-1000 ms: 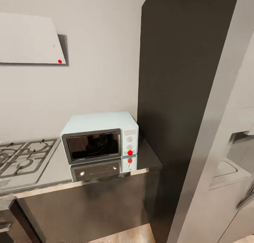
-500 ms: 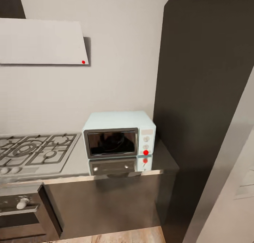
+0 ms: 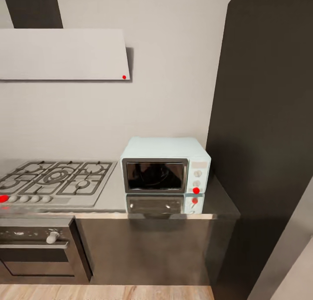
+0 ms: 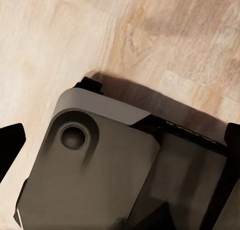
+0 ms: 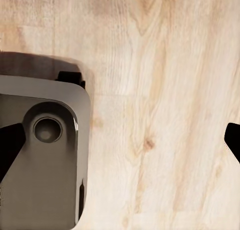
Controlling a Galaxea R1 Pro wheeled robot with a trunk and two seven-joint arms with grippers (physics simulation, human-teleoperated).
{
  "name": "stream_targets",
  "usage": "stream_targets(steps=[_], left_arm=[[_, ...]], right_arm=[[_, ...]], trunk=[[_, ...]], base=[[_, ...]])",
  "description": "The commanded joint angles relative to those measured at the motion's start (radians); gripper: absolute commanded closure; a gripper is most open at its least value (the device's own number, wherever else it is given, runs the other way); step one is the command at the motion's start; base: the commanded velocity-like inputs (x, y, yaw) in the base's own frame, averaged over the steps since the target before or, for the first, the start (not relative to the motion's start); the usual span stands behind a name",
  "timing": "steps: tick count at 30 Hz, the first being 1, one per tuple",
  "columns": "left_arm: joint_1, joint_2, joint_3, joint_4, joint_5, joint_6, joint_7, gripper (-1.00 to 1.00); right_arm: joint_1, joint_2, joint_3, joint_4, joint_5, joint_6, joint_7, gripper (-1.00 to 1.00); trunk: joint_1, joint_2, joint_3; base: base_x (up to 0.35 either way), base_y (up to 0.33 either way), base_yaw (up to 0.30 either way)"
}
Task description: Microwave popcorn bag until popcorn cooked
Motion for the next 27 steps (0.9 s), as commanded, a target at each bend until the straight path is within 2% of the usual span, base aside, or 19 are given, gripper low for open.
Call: stream_targets(steps=[1, 10, 22, 24, 27], left_arm=[[-0.001, 0.0, -0.008, 0.0, 0.008, -0.002, 0.003, -1.0], [0.0, 0.001, -0.008, 0.0, 0.007, -0.002, 0.003, -1.0], [0.0, 0.006, -0.008, 0.0, 0.007, 0.002, 0.002, -1.0], [0.0, 0.016, -0.008, 0.0, 0.004, 0.003, 0.002, -1.0], [-0.001, 0.031, -0.008, 0.0, 0.0, 0.003, 0.002, -1.0]], right_arm=[[-0.001, 0.001, 0.005, 0.001, -0.002, -0.003, -0.001, -1.0], [-0.001, 0.013, -0.003, 0.006, -0.019, -0.005, 0.0, -1.0], [-0.001, 0.019, -0.006, 0.017, -0.018, 0.003, 0.009, -1.0], [-0.001, 0.034, -0.006, 0.016, -0.013, 0.0, 0.01, -1.0], [-0.001, 0.08, -0.004, 0.01, -0.007, -0.003, 0.012, -1.0]], trunk=[[0.0, -0.001, -0.001], [0.0, -0.001, -0.001], [0.0, -0.001, -0.001], [0.0, -0.001, -0.001], [0.0, -0.001, -0.001]], base=[[0.0, 0.0, 0.037], [0.0, 0.0, 0.006], [0.0, 0.0, 0.0], [0.0, 0.0, 0.0], [0.0, 0.0, 0.0]])
